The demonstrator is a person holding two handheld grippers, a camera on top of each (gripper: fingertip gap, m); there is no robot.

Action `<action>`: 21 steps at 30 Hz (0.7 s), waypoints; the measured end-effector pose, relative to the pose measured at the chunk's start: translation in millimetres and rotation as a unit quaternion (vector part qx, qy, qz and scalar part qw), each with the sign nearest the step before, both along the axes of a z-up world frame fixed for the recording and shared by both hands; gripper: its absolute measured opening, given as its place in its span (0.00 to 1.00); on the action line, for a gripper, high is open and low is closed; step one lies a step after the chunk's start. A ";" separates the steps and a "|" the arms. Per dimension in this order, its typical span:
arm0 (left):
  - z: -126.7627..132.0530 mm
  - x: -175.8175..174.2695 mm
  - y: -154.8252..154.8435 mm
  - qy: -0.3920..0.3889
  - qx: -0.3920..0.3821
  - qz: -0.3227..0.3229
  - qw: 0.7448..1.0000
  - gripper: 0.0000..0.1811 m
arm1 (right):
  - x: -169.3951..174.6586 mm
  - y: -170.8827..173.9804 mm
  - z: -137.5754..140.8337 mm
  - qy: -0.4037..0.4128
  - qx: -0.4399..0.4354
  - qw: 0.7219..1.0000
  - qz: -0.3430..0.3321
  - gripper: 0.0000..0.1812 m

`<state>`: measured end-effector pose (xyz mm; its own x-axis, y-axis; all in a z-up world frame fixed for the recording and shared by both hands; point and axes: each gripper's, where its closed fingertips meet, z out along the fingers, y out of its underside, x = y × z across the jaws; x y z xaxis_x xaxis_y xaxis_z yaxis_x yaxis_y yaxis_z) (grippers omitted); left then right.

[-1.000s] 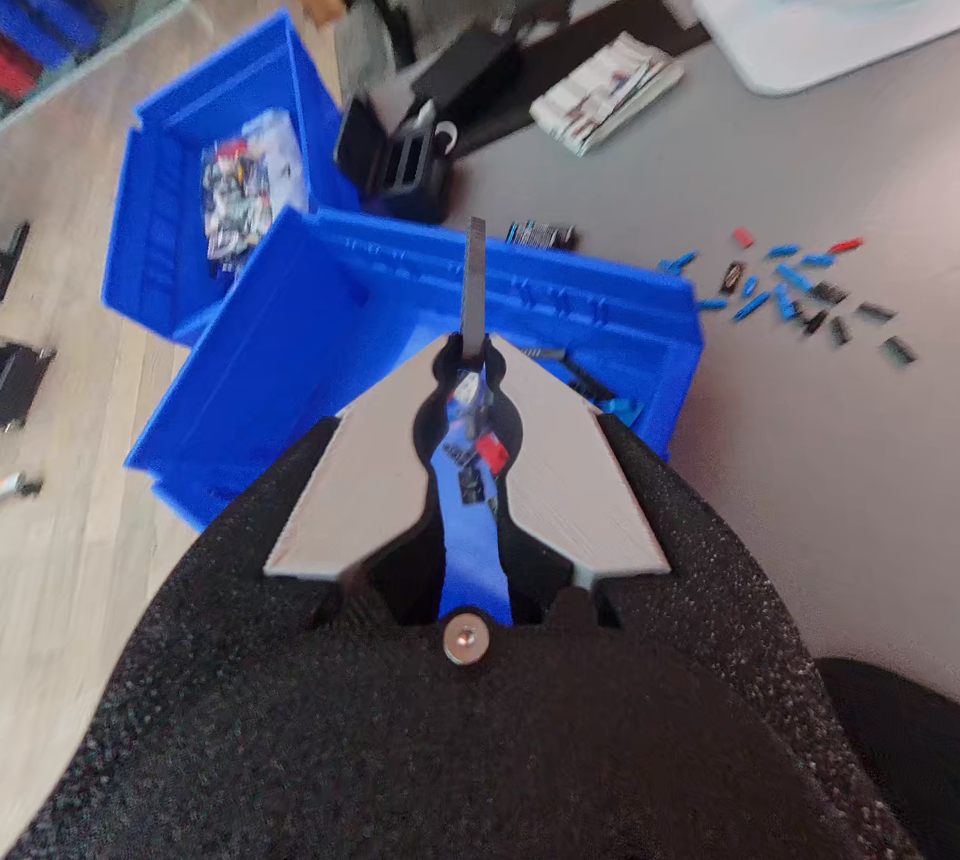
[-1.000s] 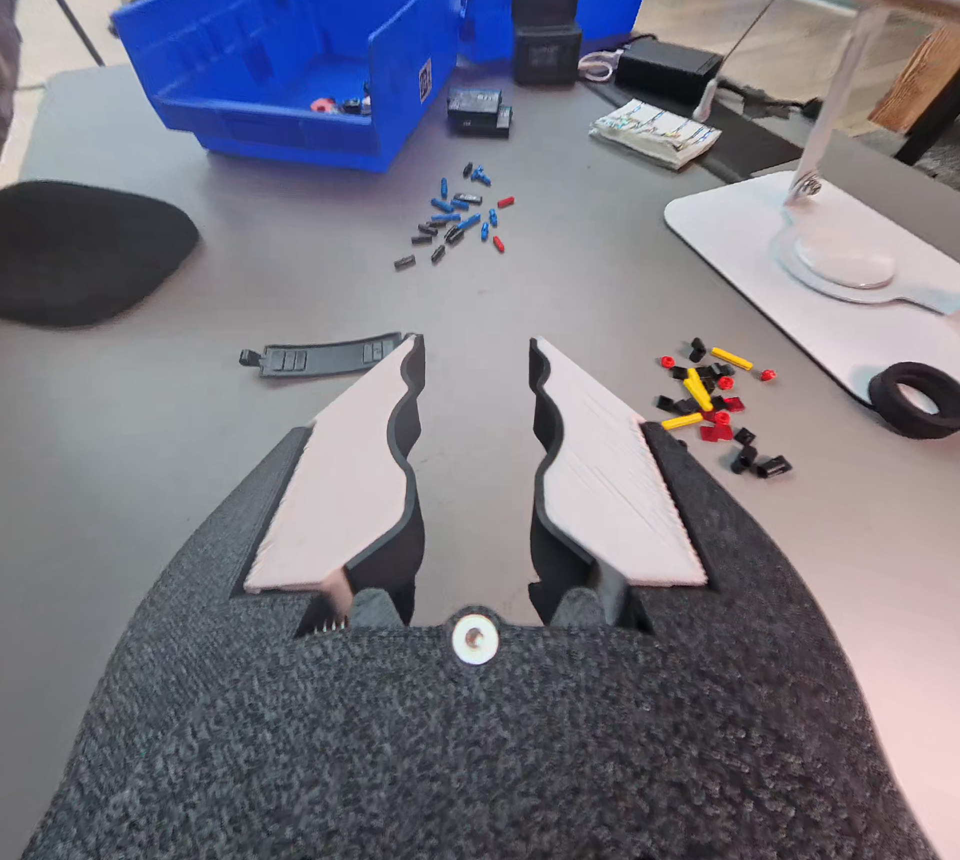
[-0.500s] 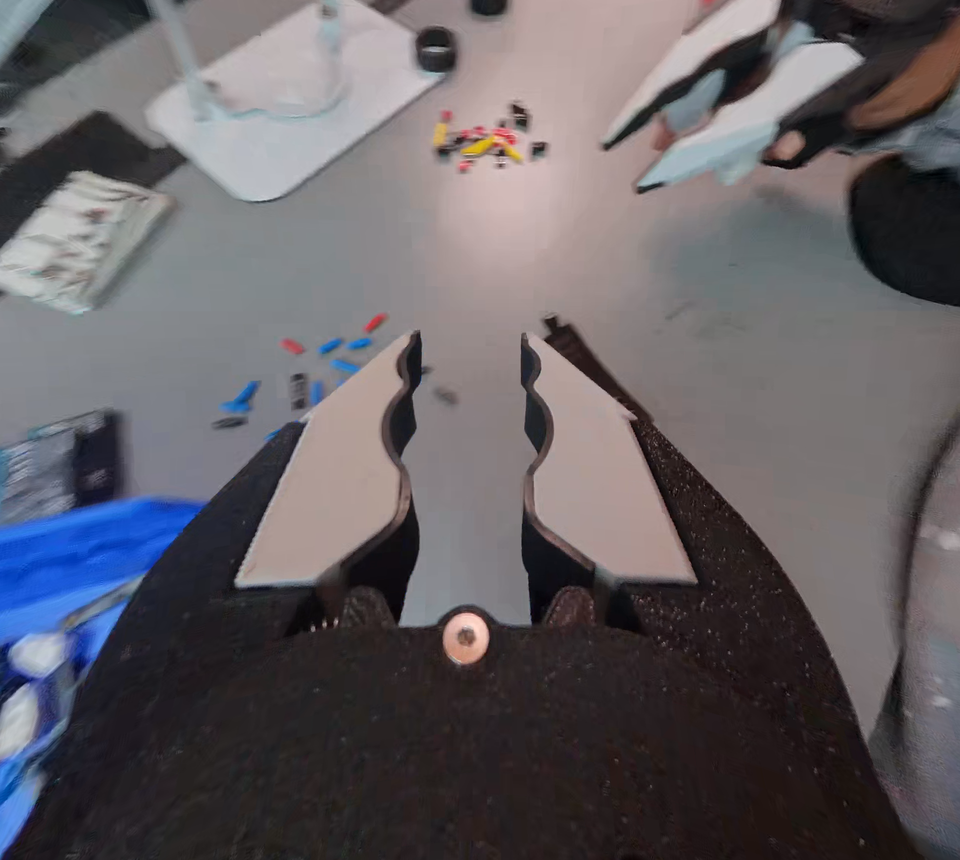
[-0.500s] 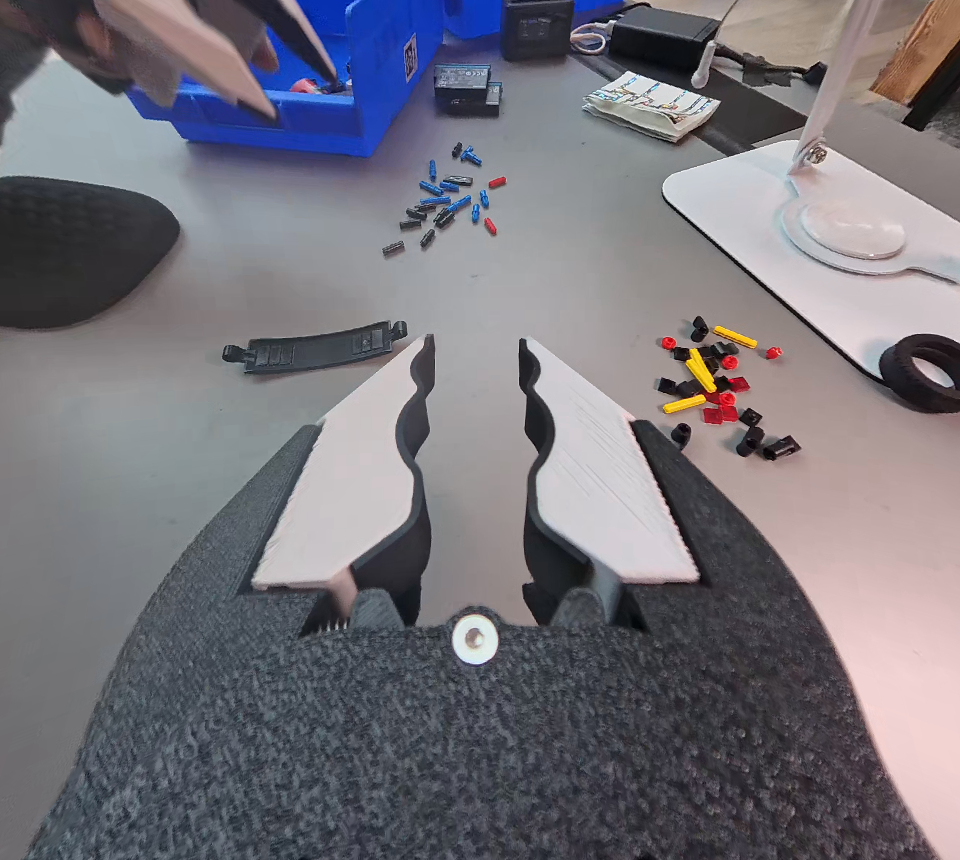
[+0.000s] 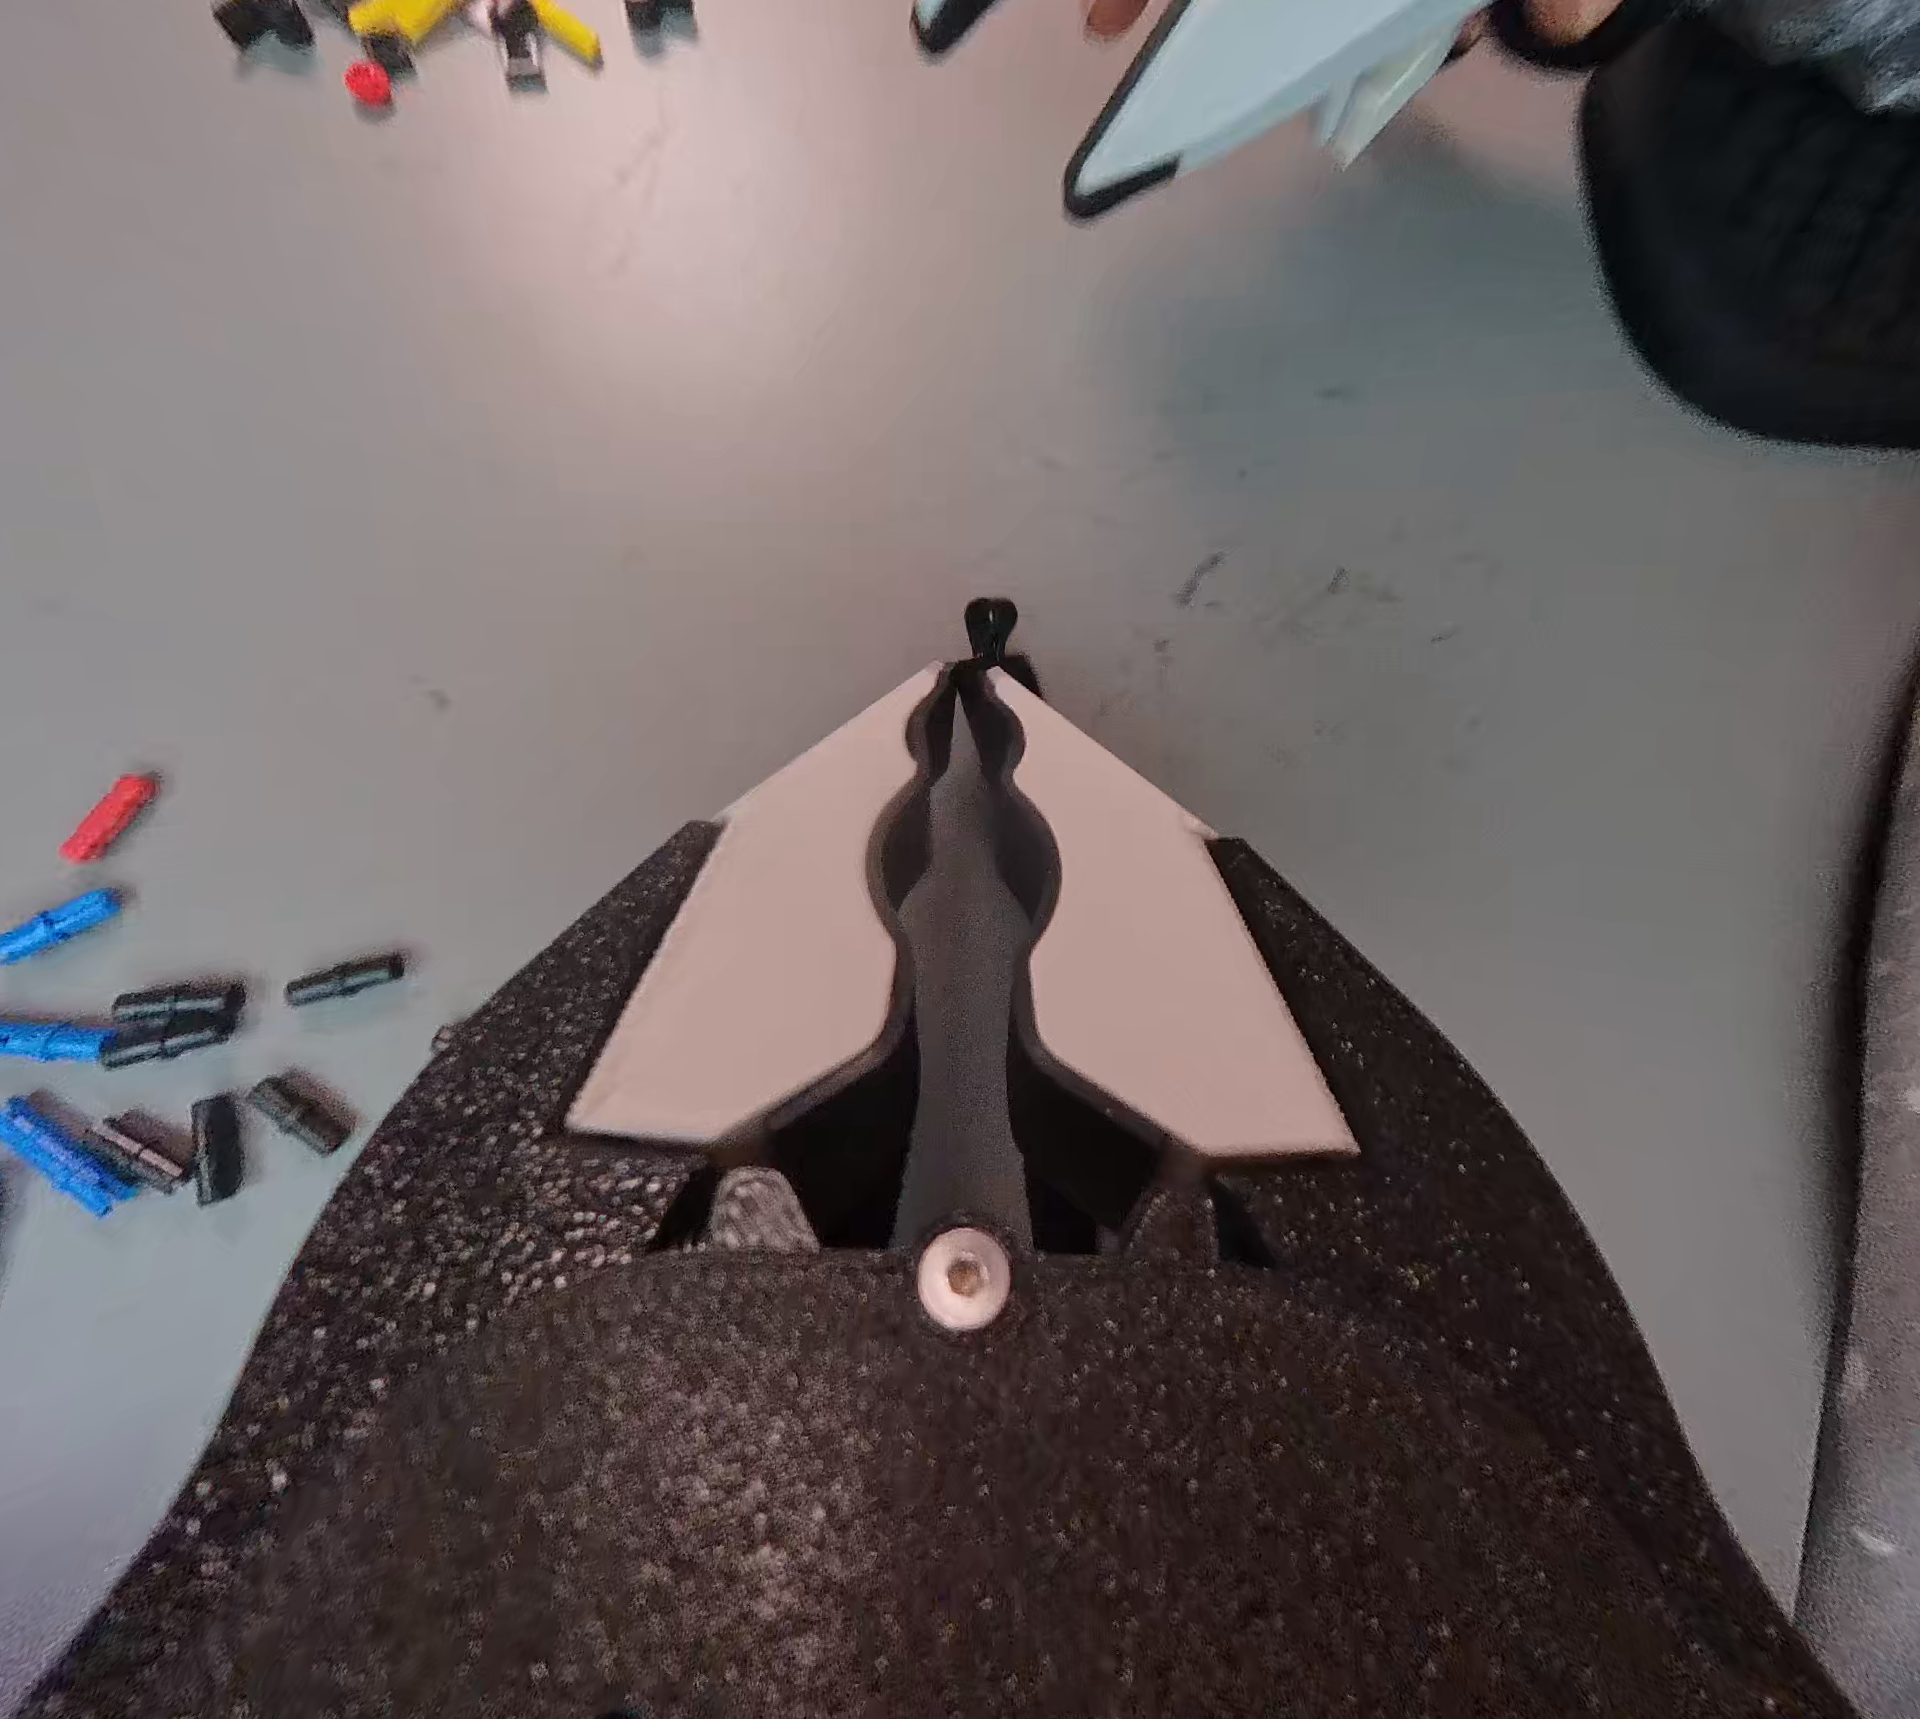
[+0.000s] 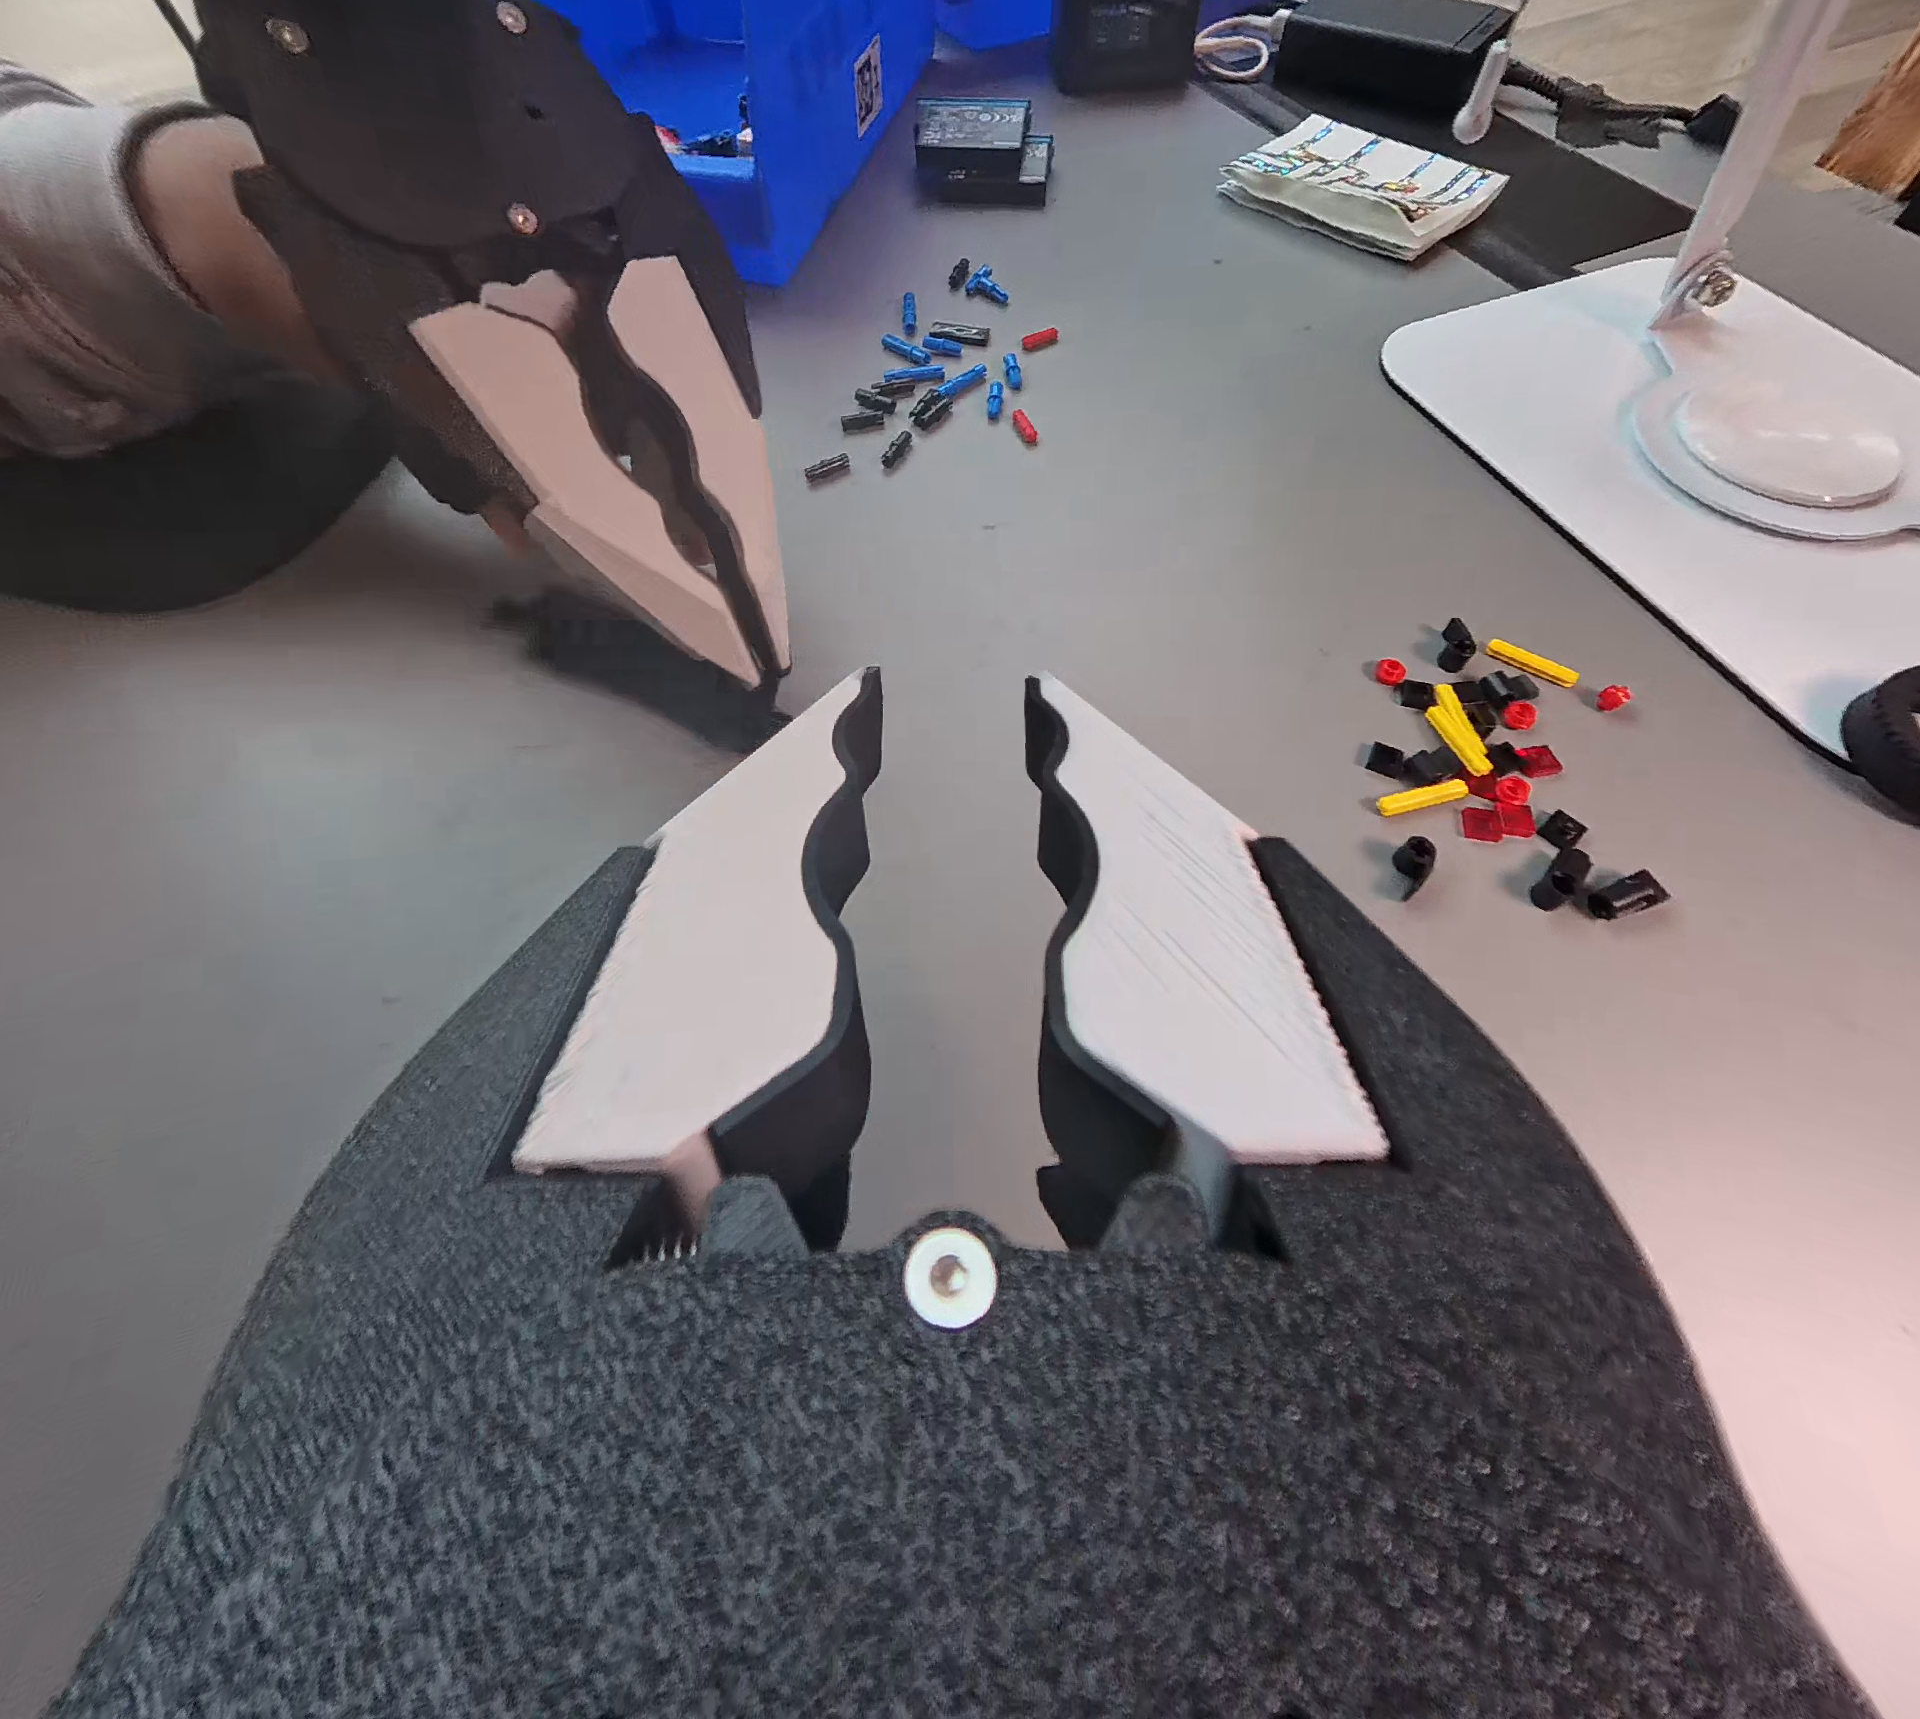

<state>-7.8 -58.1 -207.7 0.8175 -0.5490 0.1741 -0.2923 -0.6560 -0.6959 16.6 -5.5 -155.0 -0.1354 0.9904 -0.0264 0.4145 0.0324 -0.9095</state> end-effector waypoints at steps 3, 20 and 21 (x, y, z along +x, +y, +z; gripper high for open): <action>30.1 0.7 8.5 -0.074 0.056 0.016 0.996 0.00 | -0.5 -10.0 3.5 0.008 -0.030 0.999 0.018 0.15; 130.2 -3.8 5.4 -0.327 0.207 0.050 0.921 0.16 | -9.3 -37.4 47.6 0.164 0.109 0.979 0.051 0.01; 128.1 -8.0 5.0 -0.357 0.182 0.057 0.915 0.18 | -5.9 -29.0 48.2 0.172 0.216 0.960 0.040 0.01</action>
<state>-15.8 -53.1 -79.6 0.6223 -0.5949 0.5088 0.3773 -0.3415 -0.8608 10.6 -34.5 -106.7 -0.1390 0.8845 0.4453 0.0731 0.4576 -0.8862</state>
